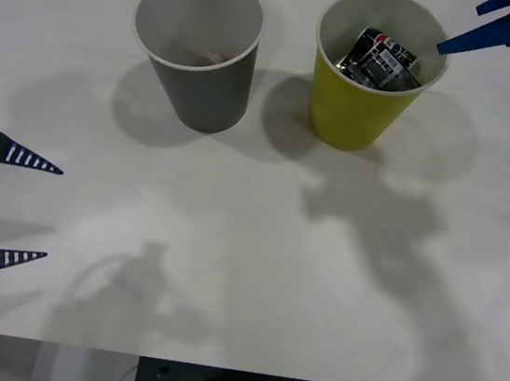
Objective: Put the can into the green bin and the plastic bottle into the gray bin
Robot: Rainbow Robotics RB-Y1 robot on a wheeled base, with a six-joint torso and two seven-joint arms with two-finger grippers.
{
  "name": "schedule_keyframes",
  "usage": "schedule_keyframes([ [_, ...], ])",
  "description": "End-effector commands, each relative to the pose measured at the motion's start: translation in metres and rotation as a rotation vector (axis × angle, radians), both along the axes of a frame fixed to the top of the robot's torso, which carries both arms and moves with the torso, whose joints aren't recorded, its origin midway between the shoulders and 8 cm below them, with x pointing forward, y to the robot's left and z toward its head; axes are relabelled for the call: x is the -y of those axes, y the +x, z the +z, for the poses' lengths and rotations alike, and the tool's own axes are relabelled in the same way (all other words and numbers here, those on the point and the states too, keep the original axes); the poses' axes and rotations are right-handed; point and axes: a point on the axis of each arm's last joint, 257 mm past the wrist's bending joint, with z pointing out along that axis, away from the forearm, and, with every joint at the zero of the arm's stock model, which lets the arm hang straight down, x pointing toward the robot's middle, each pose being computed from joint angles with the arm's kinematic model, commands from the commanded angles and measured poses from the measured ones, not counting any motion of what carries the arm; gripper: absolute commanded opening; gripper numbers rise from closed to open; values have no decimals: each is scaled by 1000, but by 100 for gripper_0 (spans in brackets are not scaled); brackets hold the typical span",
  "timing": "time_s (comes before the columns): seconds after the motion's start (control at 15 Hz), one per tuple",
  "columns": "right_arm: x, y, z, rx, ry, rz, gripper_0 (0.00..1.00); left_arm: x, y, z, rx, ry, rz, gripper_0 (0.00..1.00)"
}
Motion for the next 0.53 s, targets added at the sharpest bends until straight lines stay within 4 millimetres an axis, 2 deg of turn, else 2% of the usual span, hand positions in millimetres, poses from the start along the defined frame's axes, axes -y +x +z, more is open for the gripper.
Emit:
schedule_keyframes([
  [0.07,18,-25,-12,17,-12,83,100,0,0,0,0,0,0,100],
  [0.27,40,-51,-26,31,-47,171,100,0,0,0,0,0,0,100],
  [0.53,60,-69,-49,86,-63,236,100,0,0,0,0,0,0,100],
])
